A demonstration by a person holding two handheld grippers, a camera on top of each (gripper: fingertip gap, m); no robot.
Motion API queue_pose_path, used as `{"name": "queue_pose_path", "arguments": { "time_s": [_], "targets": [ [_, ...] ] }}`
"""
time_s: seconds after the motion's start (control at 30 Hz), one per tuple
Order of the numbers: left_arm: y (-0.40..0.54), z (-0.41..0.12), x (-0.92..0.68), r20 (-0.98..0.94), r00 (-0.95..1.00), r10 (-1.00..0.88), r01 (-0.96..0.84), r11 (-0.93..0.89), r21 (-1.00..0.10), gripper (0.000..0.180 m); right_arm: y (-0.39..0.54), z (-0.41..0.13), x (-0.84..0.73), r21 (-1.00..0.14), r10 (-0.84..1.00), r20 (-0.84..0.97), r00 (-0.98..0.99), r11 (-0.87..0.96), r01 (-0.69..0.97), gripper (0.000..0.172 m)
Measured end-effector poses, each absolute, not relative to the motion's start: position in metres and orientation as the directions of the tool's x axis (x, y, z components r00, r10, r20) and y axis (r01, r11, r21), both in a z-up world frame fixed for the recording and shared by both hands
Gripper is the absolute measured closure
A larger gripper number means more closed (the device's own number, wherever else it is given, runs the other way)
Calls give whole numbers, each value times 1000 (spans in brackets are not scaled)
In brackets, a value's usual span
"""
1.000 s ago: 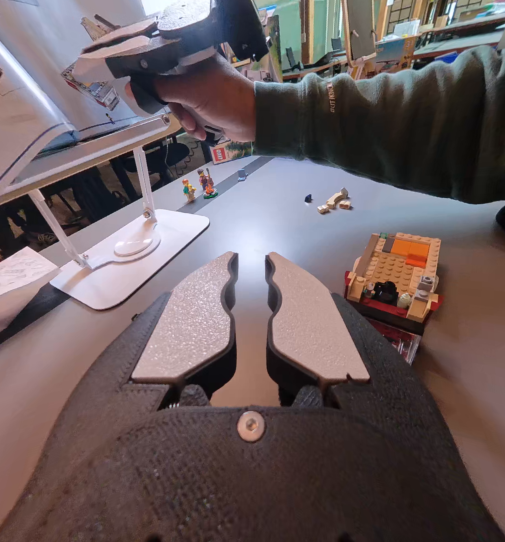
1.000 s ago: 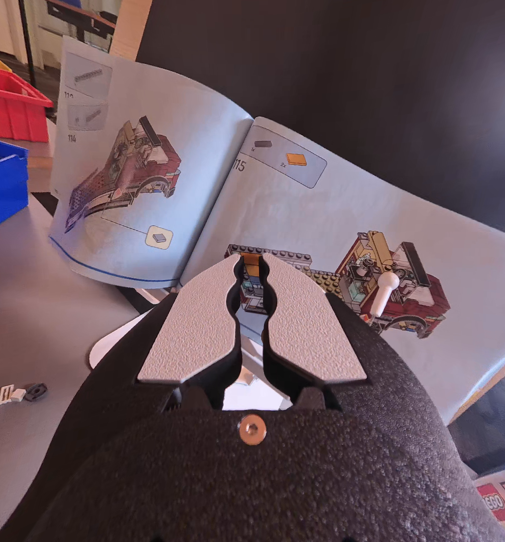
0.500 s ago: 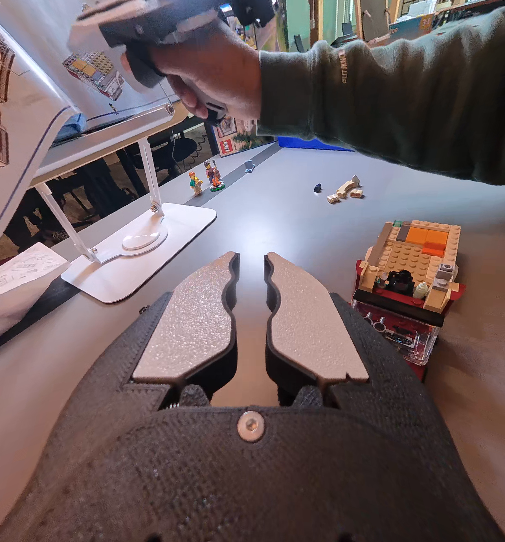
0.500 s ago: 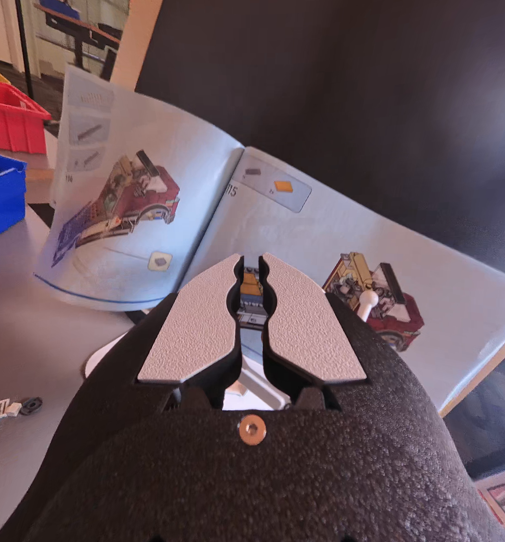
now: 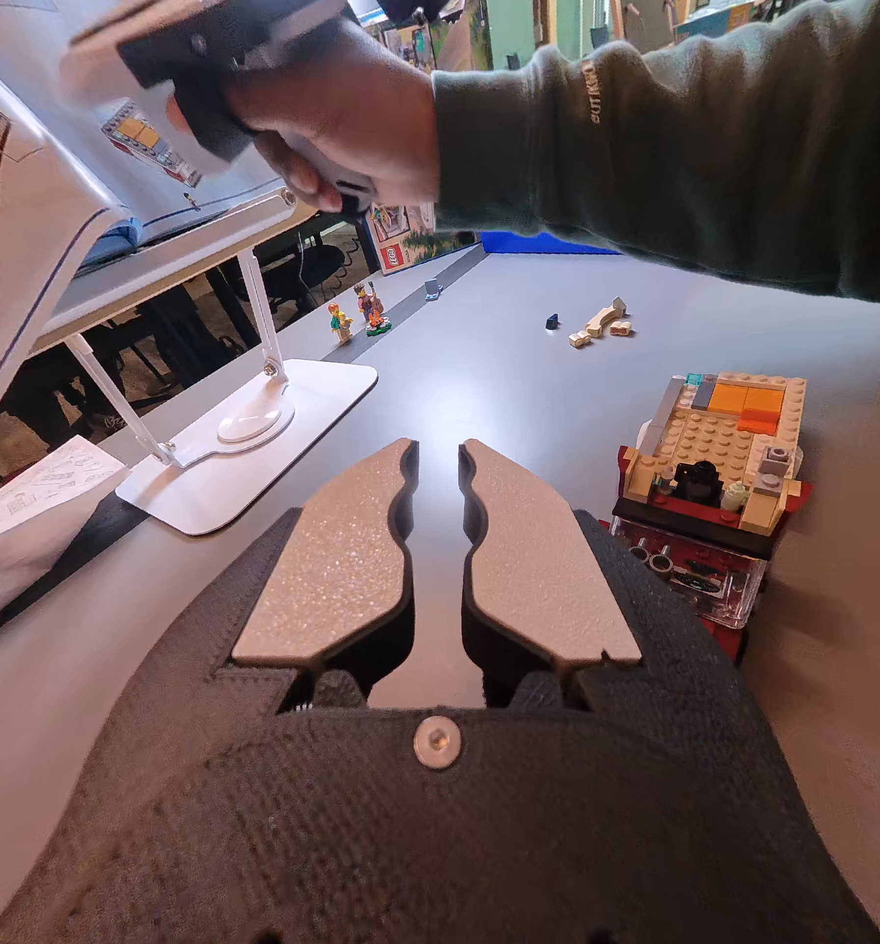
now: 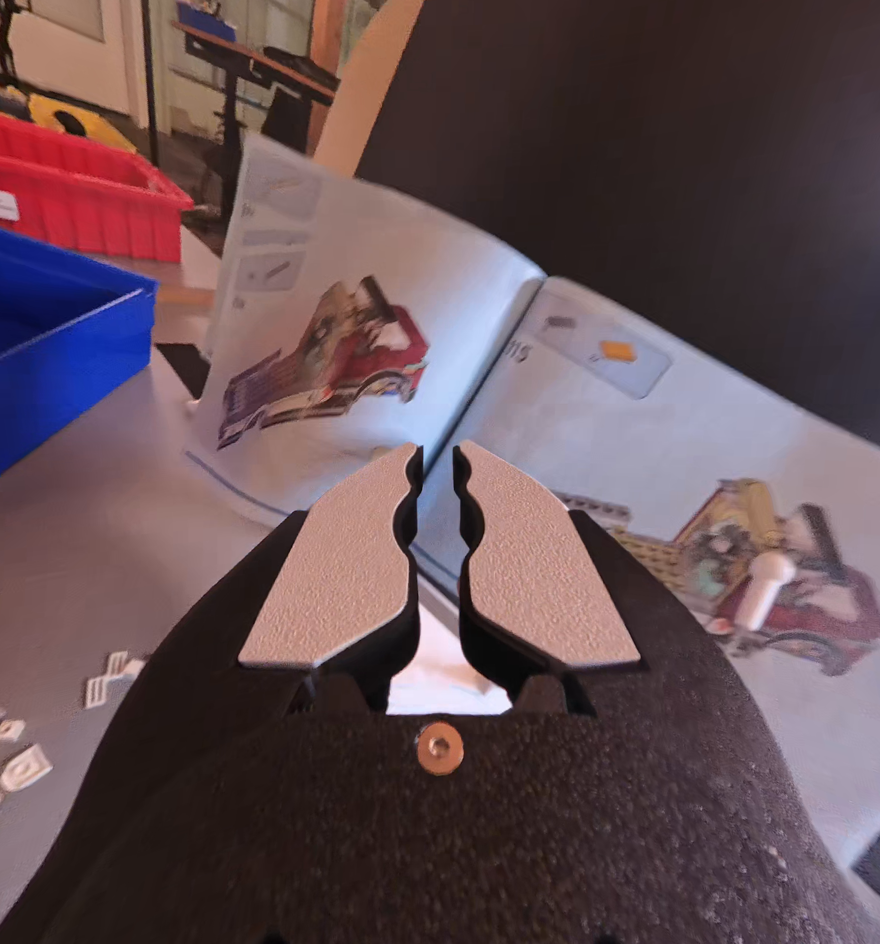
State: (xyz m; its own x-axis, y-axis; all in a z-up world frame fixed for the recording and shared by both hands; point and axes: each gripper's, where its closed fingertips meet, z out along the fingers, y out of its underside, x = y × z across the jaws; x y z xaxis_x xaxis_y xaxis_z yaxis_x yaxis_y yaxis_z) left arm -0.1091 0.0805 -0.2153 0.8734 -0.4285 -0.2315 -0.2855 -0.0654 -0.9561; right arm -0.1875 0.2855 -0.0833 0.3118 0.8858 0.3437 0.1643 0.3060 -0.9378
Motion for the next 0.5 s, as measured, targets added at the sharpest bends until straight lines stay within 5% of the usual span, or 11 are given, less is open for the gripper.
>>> {"name": "queue_pose_path", "arguments": {
  "time_s": [0.33, 0.5],
  "targets": [
    [81, -221, -106, -261, 863, -433, -320, -69, -945, 166, 249, -115, -239, -724, 674, 679, 292, 550, 416, 163],
    [81, -220, -108, -260, 867, -425, -317, -67, -946, 166, 258, -124, -255, -659, 617, 729, 297, 515, 548, 164]
  ]
}}
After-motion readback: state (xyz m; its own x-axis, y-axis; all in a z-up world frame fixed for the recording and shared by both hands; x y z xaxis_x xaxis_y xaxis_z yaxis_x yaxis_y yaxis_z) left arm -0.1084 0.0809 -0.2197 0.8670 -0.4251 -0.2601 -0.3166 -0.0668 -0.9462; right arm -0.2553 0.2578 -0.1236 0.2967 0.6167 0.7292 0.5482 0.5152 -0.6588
